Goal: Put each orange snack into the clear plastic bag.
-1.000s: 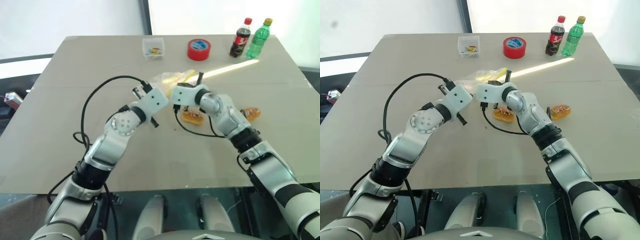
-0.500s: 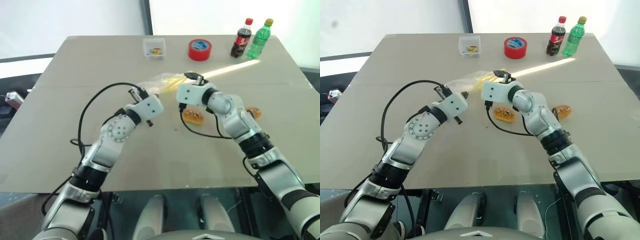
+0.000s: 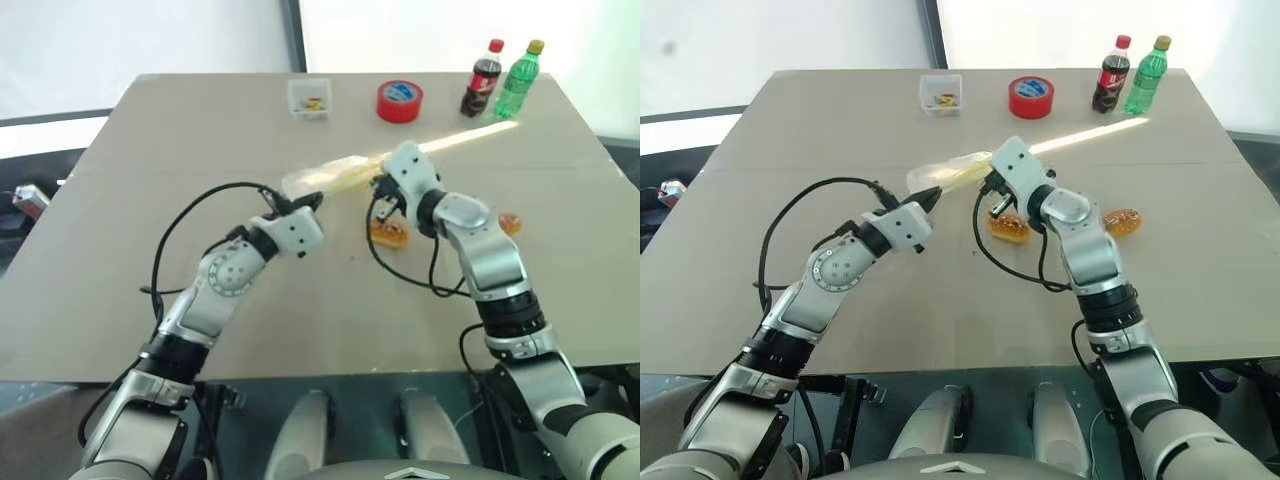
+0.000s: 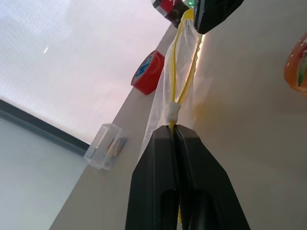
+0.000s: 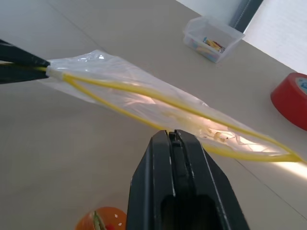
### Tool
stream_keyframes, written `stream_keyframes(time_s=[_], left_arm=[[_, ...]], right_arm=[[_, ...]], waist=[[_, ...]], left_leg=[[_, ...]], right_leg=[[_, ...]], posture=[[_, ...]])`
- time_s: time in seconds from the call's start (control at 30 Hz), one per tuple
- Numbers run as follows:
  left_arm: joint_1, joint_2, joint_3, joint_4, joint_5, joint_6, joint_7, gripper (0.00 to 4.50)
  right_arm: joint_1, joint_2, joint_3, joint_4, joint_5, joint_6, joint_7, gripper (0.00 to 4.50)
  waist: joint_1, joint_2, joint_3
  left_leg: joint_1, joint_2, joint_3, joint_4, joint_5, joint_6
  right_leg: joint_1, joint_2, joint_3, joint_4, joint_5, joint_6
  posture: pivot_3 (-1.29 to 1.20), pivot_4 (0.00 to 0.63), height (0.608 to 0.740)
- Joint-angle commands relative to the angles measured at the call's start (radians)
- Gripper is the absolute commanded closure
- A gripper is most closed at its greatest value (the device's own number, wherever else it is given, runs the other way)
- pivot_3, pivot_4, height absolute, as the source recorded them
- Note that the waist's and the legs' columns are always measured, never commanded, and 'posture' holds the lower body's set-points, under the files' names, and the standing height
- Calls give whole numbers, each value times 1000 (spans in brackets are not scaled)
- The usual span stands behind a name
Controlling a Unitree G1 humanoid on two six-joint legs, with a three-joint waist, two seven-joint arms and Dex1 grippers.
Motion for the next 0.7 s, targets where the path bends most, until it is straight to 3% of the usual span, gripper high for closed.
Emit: stream_keyframes(time_s=[0.03, 0.47, 0.7], left_arm=[[5, -2, 34, -16, -5, -31, -7, 4500], [-2, -45, 36, -51, -15, -46, -49, 4500], [11, -66, 31, -73, -11, -55, -85, 4500]], right_arm=[[-30, -11, -11, -26, 23, 0, -22, 4457], [-55, -22, 23, 94, 47, -78, -50, 4457], [-74, -60, 122, 273, -28, -347, -46, 4457]], waist=[[0, 0, 0], [-2, 0, 0], [-2, 0, 0]], left_leg=[[0, 0, 0, 1, 0, 0], [1, 0, 0, 1, 0, 0], [1, 0, 1, 1, 0, 0]], right_leg=[[0, 0, 0, 1, 0, 0], [0, 0, 0, 3, 0, 0], [0, 0, 0, 3, 0, 0]], posture=[[0, 150, 740], [0, 150, 740], [0, 150, 740]])
